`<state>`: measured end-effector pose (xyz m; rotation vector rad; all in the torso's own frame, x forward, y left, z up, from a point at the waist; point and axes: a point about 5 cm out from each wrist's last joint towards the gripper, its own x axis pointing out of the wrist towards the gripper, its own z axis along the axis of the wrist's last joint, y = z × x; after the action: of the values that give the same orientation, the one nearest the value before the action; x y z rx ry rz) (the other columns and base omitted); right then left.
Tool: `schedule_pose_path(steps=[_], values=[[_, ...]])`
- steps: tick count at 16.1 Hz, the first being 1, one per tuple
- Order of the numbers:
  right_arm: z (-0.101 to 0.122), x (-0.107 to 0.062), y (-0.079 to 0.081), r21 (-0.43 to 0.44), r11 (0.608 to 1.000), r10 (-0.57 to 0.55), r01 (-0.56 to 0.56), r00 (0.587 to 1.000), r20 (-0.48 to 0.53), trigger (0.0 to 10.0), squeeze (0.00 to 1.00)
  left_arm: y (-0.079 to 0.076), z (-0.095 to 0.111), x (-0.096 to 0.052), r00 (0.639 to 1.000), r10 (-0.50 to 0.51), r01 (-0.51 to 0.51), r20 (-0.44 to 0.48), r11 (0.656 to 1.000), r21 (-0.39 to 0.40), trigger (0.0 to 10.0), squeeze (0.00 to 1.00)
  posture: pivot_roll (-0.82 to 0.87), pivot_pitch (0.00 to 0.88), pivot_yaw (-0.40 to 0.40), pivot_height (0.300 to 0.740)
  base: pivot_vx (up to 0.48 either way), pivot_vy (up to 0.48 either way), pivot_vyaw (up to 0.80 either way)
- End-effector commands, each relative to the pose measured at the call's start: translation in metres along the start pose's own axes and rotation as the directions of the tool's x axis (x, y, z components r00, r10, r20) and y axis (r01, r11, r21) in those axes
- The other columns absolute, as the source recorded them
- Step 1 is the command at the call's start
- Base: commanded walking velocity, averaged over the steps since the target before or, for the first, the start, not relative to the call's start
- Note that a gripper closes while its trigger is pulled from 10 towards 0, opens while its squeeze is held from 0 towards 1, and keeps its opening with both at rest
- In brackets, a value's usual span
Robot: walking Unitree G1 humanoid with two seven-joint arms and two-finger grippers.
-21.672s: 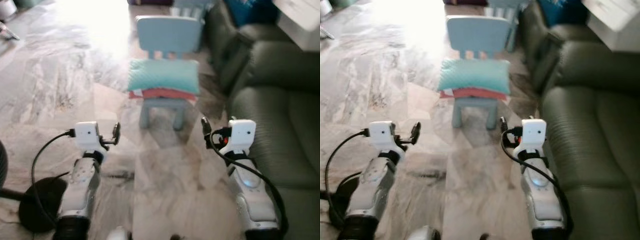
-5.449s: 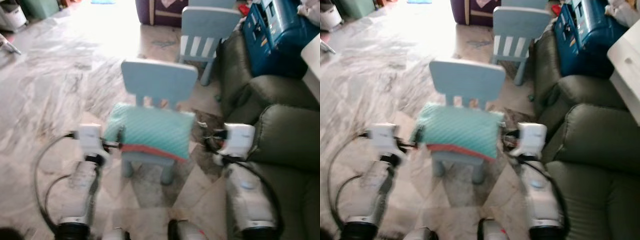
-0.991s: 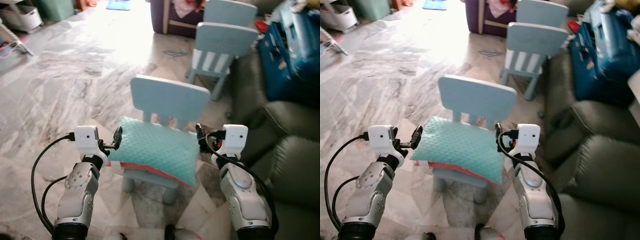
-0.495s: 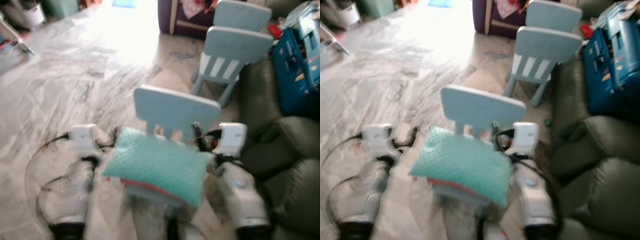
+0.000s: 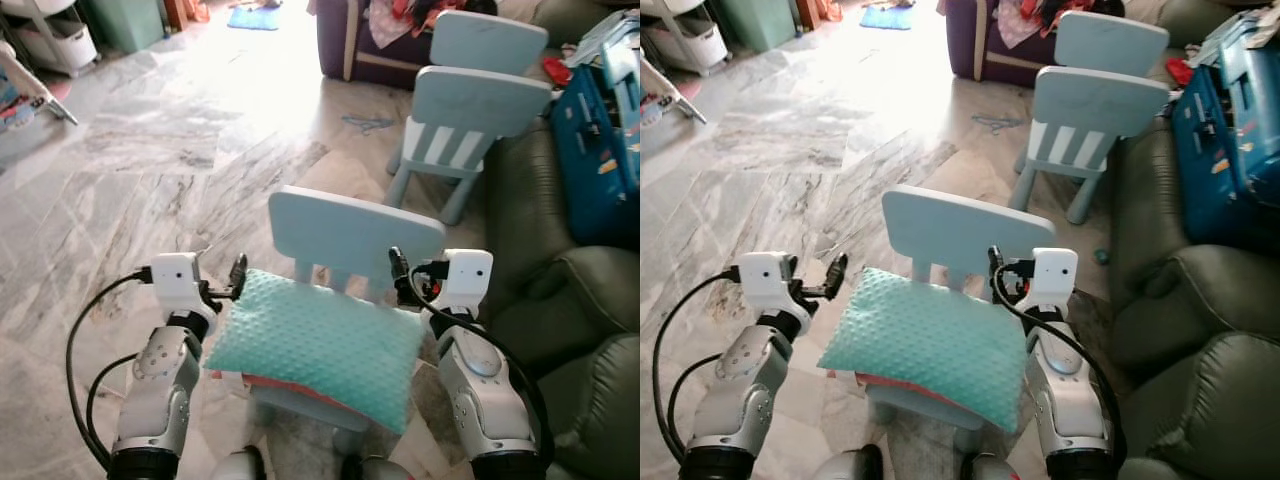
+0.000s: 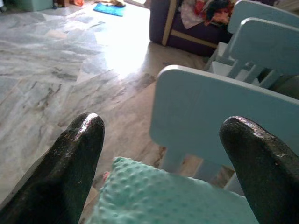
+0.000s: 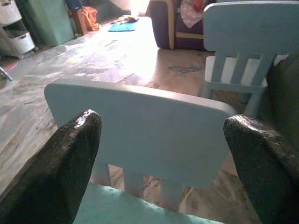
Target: Move the pillow to the sofa
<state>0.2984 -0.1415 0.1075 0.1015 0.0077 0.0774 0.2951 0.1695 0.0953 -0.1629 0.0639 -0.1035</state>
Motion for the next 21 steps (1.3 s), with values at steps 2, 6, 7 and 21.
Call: schedule_pose_path(steps=[2,6,7,21], values=[[-0.001,-0.002,-0.002,-0.001,1.0,-0.01,0.01,1.0,-0.002,10.0,0.0,0.002,-0.004,-0.002,1.0,0.009,-0.009,-0.027,1.0,-0.002,10.0,0.0,-0.07,0.19,-0.03,0.74,0.0,0.0,0.0],[-0.001,-0.003,-0.003,0.001,1.0,-0.011,0.011,1.0,-0.004,10.0,0.0,0.008,-0.009,-0.003,0.998,0.035,-0.033,-0.052,0.999,0.031,10.0,0.0,-0.07,0.187,-0.03,0.74,0.0,0.0,0.0],[-0.001,-0.003,-0.004,0.0,1.0,-0.012,0.012,1.0,-0.005,10.0,0.0,0.01,-0.011,-0.004,0.997,0.037,-0.034,-0.061,0.999,0.041,10.0,0.0,-0.07,0.187,-0.03,0.74,0.0,0.0,0.0],[-0.005,-0.013,-0.011,-0.011,1.0,-0.024,0.023,0.999,-0.028,10.0,0.0,0.02,-0.031,-0.016,0.995,0.034,-0.021,-0.09,0.991,0.135,10.0,0.0,-0.08,0.2,-0.037,0.74,0.0,0.0,0.0]])
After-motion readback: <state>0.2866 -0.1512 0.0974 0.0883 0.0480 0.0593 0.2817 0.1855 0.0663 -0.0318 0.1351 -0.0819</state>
